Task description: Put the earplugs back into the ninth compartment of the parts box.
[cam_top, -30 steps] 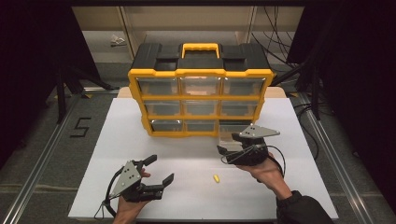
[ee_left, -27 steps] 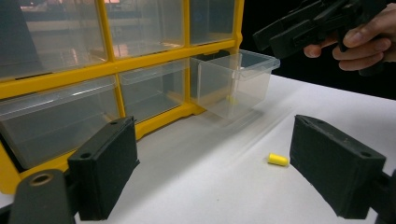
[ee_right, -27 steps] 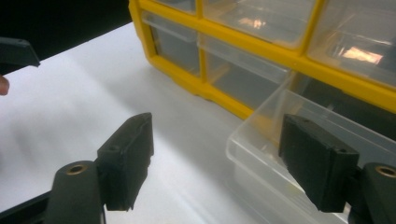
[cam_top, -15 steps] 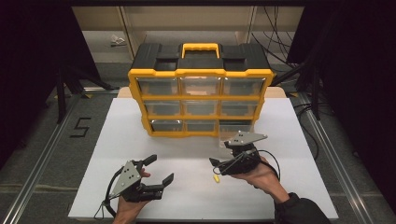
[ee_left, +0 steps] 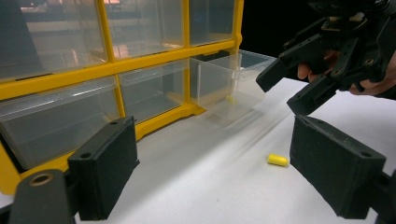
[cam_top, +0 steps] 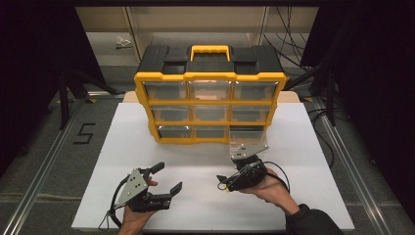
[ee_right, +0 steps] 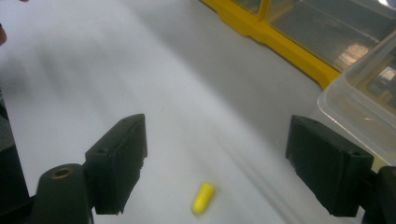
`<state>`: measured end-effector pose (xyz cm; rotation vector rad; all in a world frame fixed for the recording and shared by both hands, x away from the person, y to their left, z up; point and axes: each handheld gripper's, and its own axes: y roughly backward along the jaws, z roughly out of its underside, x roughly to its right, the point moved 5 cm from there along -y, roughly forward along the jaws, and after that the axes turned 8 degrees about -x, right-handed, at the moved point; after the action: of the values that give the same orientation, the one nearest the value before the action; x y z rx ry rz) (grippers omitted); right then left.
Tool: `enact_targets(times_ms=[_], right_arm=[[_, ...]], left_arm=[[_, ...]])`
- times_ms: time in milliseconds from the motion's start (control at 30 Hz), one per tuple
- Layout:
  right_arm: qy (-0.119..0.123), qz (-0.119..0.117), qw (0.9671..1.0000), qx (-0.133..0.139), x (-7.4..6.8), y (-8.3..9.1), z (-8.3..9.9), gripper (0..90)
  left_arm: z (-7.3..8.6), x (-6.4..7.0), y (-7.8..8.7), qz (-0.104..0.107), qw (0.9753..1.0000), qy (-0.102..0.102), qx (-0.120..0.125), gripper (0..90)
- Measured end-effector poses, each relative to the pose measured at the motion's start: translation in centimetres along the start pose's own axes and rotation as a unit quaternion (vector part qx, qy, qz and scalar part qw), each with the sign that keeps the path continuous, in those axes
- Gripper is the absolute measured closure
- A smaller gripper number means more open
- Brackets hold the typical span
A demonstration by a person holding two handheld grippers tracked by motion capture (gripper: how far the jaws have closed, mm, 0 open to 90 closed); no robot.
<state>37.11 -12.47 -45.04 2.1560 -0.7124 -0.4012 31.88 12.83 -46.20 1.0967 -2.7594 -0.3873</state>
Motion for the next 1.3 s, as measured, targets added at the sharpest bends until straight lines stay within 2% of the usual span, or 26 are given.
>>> enact_targets(times_ms=[200,567,967,1300], right_arm=[[0.002,0.001,0.9998,-0.018,0.0,-0.8,0.5,23.6],[-0.002,-0.006,0.9979,-0.064,0.1,-2.4,1.6,32.2],[0.005,-0.01,0.9957,-0.092,0.0,-3.7,2.4,37.8],[0.0,-0.016,0.9935,-0.113,0.0,-4.5,3.0,46.9]], left_arm=[[0.0,0.0,0.0,0.0,1.0,-0.001,0.0,14.6],[0.0,0.0,0.0,0.002,1.0,0.001,0.0,14.6],[0.0,0.0,0.0,0.001,1.0,0.001,0.0,14.6],[0.0,0.0,0.0,0.001,1.0,0.0,0.0,14.6]])
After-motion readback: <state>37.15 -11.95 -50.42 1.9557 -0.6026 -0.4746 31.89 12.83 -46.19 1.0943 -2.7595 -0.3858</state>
